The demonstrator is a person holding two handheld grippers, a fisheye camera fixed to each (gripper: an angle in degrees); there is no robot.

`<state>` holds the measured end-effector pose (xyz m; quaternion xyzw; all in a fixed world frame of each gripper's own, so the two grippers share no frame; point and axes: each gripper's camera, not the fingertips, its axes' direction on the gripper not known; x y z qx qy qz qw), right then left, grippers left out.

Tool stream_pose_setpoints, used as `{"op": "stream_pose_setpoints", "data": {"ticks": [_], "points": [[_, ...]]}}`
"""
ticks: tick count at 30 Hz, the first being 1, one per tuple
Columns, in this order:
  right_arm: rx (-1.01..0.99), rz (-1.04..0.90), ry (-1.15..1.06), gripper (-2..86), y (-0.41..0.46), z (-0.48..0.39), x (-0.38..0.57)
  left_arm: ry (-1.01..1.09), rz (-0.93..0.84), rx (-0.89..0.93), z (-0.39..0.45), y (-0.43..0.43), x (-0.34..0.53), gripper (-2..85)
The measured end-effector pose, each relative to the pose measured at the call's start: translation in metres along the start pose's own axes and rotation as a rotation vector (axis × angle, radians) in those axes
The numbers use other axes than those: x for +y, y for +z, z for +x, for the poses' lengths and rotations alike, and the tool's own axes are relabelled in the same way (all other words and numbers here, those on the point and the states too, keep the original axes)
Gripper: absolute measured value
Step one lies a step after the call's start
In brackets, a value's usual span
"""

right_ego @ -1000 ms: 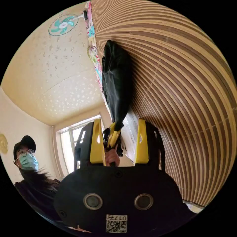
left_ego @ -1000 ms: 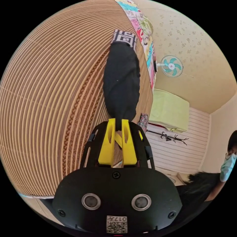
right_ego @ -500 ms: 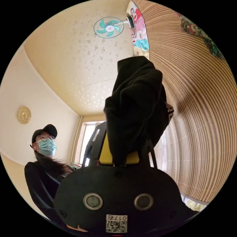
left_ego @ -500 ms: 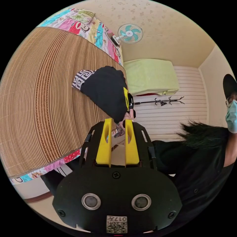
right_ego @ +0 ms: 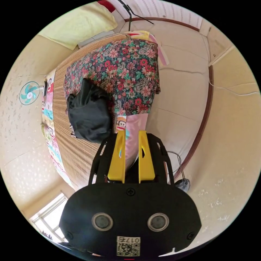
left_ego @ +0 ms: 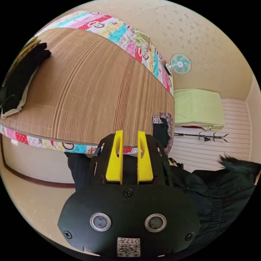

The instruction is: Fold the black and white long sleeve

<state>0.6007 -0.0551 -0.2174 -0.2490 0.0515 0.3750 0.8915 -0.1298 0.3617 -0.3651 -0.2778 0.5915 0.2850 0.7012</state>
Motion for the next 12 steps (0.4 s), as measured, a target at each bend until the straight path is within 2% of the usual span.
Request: {"op": "stream_pose_setpoints", "data": {"ticks": [2, 7, 12], "points": [[0.006, -0.063, -0.067, 7.5, 0.027, -0.037, 0.033, -0.035, 0.097, -0.079, -0.024, -0.050, -0.001, 8.4], [0.000, -0.231, -0.424, 7.5, 0.109, -0.191, 0.160, -0.116, 0.449, -0.239, -0.105, -0.224, -0.012, 9.4], [-0.052, -0.329, -0.652, 7.8, 0.149, -0.287, 0.287, -0.182, 0.483, -0.374, -0.173, -0.300, -0.059, 12.2]]}}
